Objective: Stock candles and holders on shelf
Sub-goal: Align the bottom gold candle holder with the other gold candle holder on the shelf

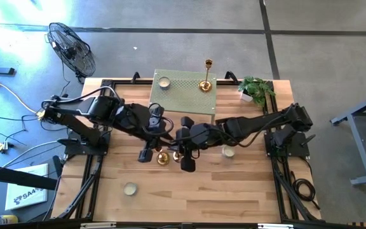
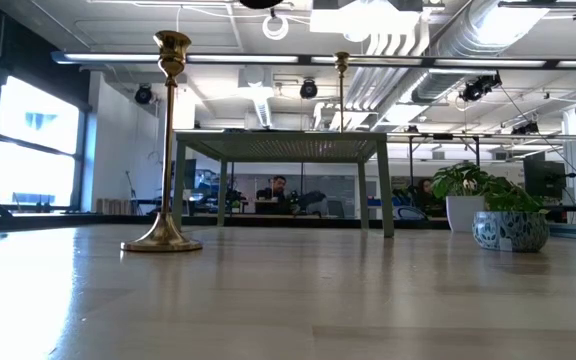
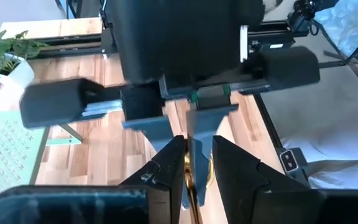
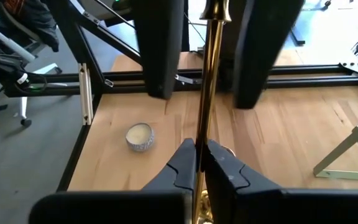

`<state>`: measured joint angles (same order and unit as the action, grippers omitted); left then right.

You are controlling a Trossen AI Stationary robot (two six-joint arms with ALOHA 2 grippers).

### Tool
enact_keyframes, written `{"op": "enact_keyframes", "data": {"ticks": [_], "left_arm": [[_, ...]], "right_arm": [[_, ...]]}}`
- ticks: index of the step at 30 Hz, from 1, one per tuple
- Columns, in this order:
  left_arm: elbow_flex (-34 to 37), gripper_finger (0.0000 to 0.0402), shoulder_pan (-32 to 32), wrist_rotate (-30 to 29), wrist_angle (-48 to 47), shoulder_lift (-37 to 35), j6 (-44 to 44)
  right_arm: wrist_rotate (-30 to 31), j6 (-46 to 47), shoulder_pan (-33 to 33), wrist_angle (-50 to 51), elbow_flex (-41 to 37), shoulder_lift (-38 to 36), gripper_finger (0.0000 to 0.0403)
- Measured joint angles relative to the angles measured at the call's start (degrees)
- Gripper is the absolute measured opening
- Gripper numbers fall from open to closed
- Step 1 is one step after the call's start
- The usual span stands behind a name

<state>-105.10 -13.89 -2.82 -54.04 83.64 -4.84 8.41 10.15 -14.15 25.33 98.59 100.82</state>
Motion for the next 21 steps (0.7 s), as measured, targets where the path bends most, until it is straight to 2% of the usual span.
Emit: {"op": "enact_keyframes", "data": {"ticks": [8, 15, 18, 21], "left_arm": [[-0.2, 0.0078, -0.1, -4.3, 1.1, 0.0, 1.5], [-5.5, 0.0096, 0.0, -5.7, 5.8, 0.0, 6.3], [-7.9, 0.0103, 0.0, -5.9, 10.5, -0.6, 7.1], [-10.2, 0.0106, 0.0, -5.7, 12.0, -0.6, 8.5]], "right_arm": [[1.3, -0.8, 0.0, 0.9, 0.0, 0.0, 0.0005], [2.1, -0.7, -0.1, 1.1, 0.3, -0.4, 0.0005], [1.3, -1.2, -0.1, 5.3, -0.4, -0.2, 0.0003], [1.8, -1.0, -0.1, 5.2, -0.6, 0.7, 0.0003]]}}
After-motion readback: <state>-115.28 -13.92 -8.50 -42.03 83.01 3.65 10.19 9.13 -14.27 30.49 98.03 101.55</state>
